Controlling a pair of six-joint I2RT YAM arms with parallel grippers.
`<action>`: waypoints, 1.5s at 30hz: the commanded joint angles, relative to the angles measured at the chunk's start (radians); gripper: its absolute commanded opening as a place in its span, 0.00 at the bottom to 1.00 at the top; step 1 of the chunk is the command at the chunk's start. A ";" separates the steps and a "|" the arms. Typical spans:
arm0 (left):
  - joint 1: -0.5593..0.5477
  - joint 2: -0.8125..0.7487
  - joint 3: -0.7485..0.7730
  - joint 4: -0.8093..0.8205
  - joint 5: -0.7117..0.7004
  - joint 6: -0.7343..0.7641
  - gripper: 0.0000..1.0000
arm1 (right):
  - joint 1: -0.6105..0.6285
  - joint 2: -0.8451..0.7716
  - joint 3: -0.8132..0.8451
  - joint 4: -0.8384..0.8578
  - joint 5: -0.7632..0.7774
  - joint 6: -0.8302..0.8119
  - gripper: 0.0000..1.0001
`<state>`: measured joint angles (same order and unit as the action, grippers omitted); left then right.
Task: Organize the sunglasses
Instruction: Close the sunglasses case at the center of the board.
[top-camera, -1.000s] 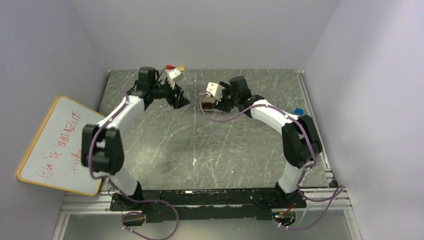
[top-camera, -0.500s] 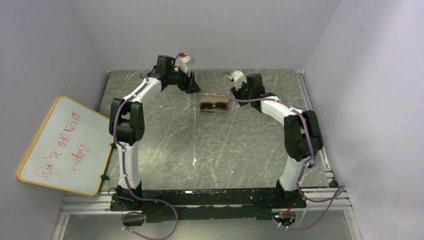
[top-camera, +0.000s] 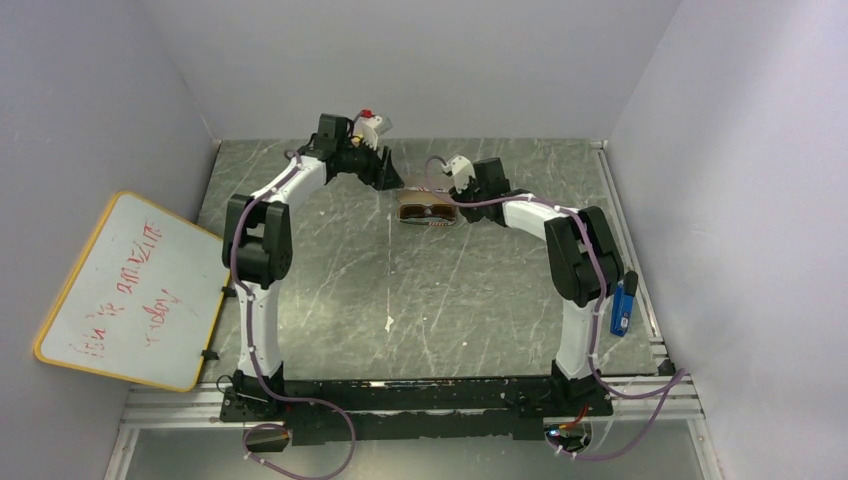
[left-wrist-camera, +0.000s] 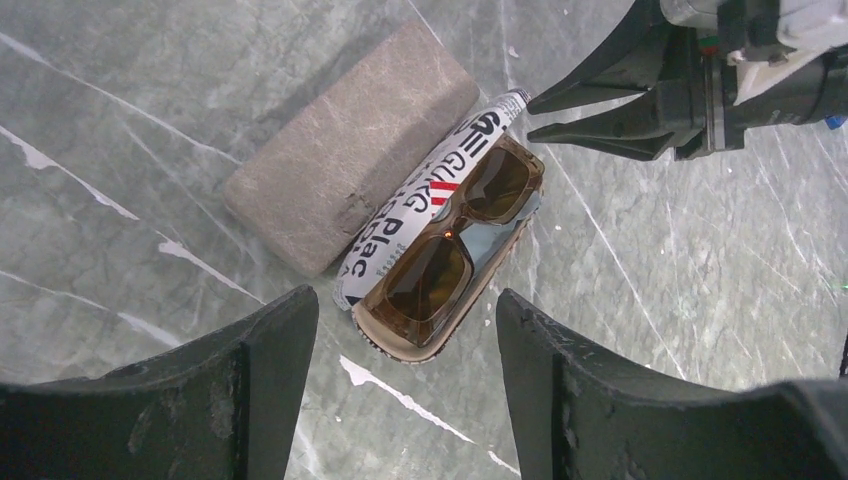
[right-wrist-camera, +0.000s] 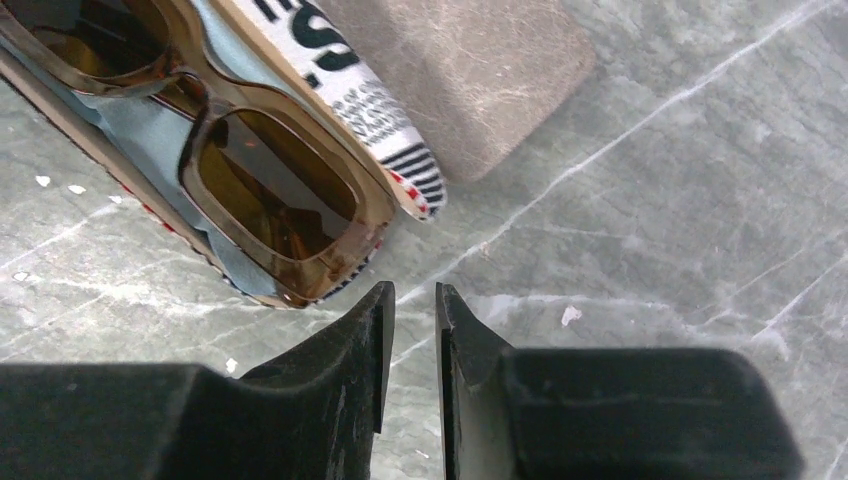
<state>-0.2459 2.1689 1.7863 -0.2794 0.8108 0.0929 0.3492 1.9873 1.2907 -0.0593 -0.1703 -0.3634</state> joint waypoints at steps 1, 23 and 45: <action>-0.018 0.022 0.039 -0.020 0.039 0.002 0.70 | 0.033 -0.015 0.033 0.041 0.035 -0.014 0.26; -0.050 0.059 0.091 -0.085 0.067 0.056 0.69 | 0.027 -0.165 -0.045 0.046 0.056 -0.084 0.26; -0.067 0.064 0.127 -0.098 0.041 0.082 0.69 | 0.021 -0.248 -0.126 -0.177 -0.287 -0.053 0.29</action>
<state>-0.3096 2.2692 1.8816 -0.3862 0.8570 0.1638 0.3698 1.7805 1.1633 -0.2516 -0.4038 -0.4263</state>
